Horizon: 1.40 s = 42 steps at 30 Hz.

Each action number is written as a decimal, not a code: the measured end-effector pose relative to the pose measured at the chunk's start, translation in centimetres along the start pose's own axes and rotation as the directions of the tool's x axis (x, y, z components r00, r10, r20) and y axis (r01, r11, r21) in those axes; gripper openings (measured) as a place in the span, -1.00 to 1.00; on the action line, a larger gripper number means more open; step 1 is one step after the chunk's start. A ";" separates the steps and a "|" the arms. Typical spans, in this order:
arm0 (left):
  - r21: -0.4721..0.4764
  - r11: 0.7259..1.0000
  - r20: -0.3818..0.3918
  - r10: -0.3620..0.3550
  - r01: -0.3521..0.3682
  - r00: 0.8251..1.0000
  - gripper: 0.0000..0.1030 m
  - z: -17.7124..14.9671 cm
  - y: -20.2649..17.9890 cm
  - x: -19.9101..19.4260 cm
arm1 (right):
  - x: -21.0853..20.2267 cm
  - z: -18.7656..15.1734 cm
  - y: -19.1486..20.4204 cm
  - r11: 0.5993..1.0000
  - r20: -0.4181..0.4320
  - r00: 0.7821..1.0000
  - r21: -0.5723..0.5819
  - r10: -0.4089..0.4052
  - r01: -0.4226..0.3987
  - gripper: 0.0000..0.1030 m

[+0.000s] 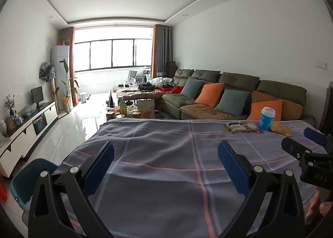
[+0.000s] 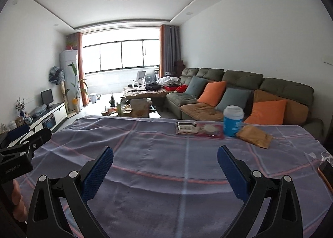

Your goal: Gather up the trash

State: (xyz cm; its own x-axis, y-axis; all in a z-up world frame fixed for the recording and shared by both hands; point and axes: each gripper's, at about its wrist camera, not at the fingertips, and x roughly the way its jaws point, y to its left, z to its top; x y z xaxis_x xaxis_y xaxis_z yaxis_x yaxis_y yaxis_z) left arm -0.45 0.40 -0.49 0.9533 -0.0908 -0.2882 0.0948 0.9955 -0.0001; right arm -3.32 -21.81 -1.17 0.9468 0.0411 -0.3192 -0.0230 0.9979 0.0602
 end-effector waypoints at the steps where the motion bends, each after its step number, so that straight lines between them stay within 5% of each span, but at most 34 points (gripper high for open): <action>1: 0.004 1.000 0.007 0.003 -0.003 1.000 0.93 0.0 -0.2 0.0 | -0.1 0.0 -0.2 1.000 0.002 1.000 0.002 -0.002 0.002 0.93; 42: 0.024 1.000 0.049 -0.007 0.006 0.999 0.93 -0.4 -2.0 -0.6 | -2.1 0.8 -0.8 1.000 0.042 0.999 -0.013 -0.015 0.016 0.93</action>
State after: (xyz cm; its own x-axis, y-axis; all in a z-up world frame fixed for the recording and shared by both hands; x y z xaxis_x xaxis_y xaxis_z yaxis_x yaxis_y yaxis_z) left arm -1.34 -1.56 -0.67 0.9654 -0.0990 -0.2413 0.1073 0.9940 0.0216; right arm -5.02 -22.70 0.17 0.9596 0.0236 -0.2803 -0.0120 0.9990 0.0430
